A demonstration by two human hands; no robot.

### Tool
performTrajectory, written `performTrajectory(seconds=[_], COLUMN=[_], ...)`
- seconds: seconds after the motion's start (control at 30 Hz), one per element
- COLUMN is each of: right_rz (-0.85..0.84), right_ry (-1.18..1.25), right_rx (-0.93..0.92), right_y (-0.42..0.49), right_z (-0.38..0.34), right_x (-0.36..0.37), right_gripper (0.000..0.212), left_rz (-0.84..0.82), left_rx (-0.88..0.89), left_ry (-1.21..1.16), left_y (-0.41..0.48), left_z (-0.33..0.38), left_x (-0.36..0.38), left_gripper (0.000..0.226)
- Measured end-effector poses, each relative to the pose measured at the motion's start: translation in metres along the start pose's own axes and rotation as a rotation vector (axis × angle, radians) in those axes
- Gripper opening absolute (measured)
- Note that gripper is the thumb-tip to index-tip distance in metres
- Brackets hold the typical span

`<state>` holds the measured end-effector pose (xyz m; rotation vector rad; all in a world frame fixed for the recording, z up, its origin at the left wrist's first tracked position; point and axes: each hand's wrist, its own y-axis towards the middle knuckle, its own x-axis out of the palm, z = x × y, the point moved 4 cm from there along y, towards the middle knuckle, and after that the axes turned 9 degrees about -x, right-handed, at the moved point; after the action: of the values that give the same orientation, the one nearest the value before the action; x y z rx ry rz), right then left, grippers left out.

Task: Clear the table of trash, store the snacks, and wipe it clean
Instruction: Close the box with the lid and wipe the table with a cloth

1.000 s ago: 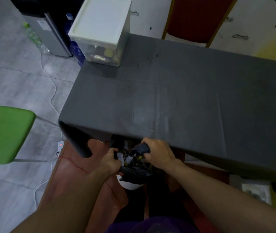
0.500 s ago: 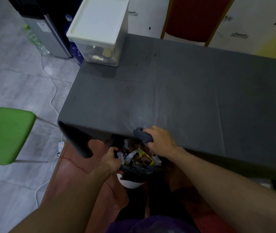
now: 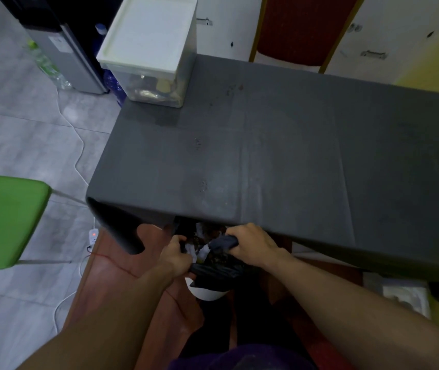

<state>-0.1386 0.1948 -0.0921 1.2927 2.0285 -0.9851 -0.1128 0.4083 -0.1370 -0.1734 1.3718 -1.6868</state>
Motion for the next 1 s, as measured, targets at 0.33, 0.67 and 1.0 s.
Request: performTrajectory(seconds=[0.33, 0.67, 1.0], right_rz=[0.598, -0.024, 0.832], right_ry=[-0.016, 0.022, 0.234], right_rx=[0.184, -0.086, 0.366], right_y=[0.040, 0.036, 0.054], right_z=[0.027, 0.001, 0.082], right_x=[-0.071, -0.040, -0.124], right_gripper=[0.026, 0.026, 0.017], left_rz=[-0.026, -0.002, 0.024], left_rx=[-0.019, -0.014, -0.020], left_ry=[0.042, -0.004, 0.032], left_y=[-0.004, -0.006, -0.007], left_z=[0.007, 0.018, 0.027], left_x=[-0.003, 0.000, 0.008], left_gripper=[0.052, 0.052, 0.048])
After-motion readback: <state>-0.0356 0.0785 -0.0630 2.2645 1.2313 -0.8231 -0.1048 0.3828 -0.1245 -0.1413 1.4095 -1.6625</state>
